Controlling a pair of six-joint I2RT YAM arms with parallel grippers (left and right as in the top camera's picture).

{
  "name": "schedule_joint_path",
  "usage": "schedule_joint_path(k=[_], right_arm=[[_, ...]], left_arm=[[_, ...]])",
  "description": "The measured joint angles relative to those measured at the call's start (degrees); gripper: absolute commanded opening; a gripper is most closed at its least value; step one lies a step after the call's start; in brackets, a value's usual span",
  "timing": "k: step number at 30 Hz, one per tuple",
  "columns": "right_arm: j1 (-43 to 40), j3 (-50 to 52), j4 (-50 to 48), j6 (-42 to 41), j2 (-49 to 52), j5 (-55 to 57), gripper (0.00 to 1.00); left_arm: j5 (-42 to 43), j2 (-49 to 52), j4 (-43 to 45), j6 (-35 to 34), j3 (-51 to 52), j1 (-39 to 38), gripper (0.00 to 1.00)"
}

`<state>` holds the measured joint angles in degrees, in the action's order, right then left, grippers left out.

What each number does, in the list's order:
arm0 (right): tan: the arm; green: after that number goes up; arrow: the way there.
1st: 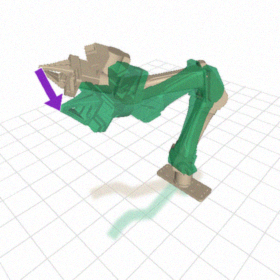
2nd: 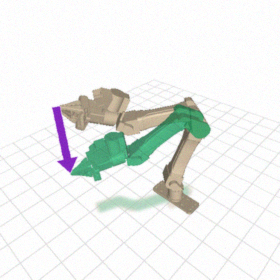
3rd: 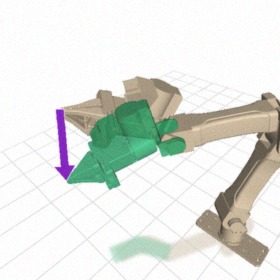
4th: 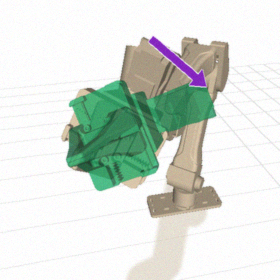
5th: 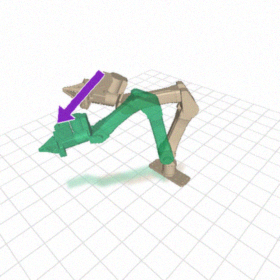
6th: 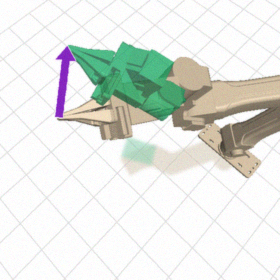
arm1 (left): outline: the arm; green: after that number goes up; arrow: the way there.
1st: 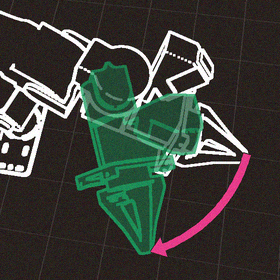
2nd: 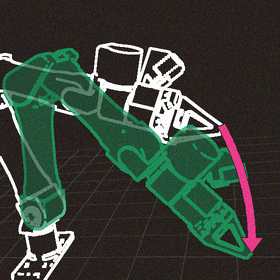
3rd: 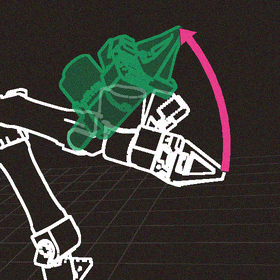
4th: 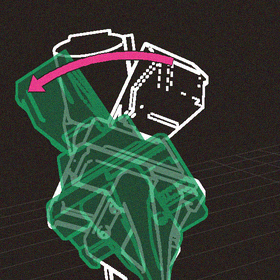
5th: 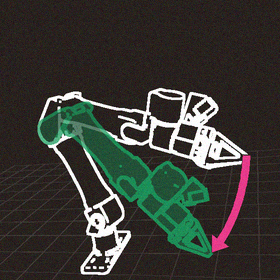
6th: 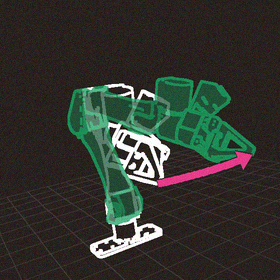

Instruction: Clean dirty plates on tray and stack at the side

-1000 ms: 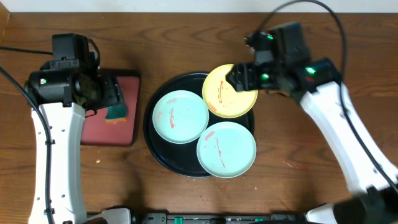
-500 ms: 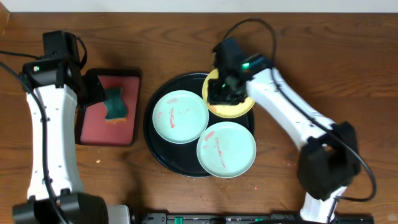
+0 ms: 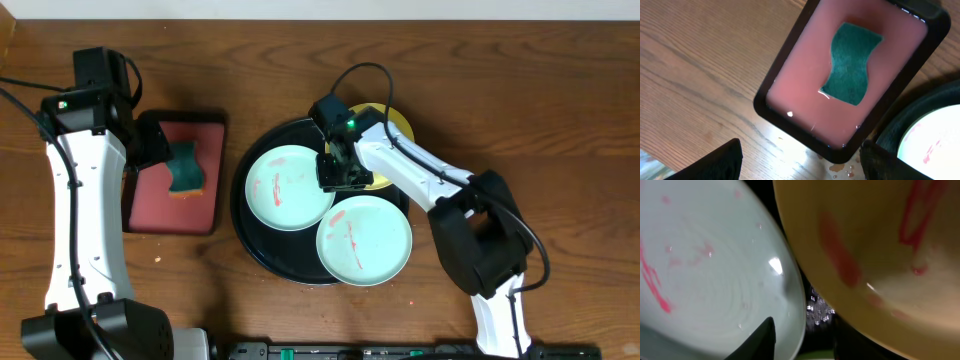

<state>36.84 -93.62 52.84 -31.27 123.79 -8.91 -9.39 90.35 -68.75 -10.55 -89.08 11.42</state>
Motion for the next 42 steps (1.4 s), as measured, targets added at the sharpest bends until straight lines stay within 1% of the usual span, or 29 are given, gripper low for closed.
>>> schedule_joint_path(k=[6,10,13,16,19,21,26,30,32,37,42], right_arm=[[0.11,-0.02,-0.96,-0.09,2.05,0.42,0.3],[0.61,-0.26,-1.97,-0.35,2.36,1.22,0.18],[0.87,-0.26,-3.15,-0.59,2.47,1.57,0.01],[0.9,-0.31,-3.19,-0.85,2.36,1.75,0.01],[1.03,-0.31,-3.34,-0.83,2.36,2.03,0.01],[1.18,-0.31,-3.34,-0.85,2.36,2.51,0.01],[1.53,-0.35,-3.32,-0.83,2.34,3.41,0.01],[1.73,-0.39,-3.3,-0.79,2.34,3.85,0.01],[1.81,-0.39,-3.3,-0.76,2.34,4.02,0.01],[2.03,-0.39,-3.3,-0.74,2.27,4.55,0.01],[2.03,-0.39,-3.34,-0.74,2.27,4.61,0.02]], left_arm=[[0.0,0.0,0.24,0.0,0.0,0.0,0.76],[0.0,0.0,1.09,0.0,0.0,0.0,0.76],[0.0,0.0,2.01,0.0,0.0,0.0,0.76],[0.0,0.0,2.8,0.0,0.02,0.0,0.75],[0.0,0.0,4.22,-0.04,0.44,0.0,0.69],[-0.04,0.0,5.2,0.0,1.18,0.0,0.66],[0.22,2.21,6.75,2.19,2.38,0.0,0.66],[3.45,7.72,9.33,7.52,2.4,0.0,0.67],[4.83,10.97,10.78,9.11,2.45,0.0,0.66],[6.49,17.73,12.17,10.58,2.51,0.0,0.66],[7.43,23.1,13.16,10.36,2.54,0.0,0.64]])
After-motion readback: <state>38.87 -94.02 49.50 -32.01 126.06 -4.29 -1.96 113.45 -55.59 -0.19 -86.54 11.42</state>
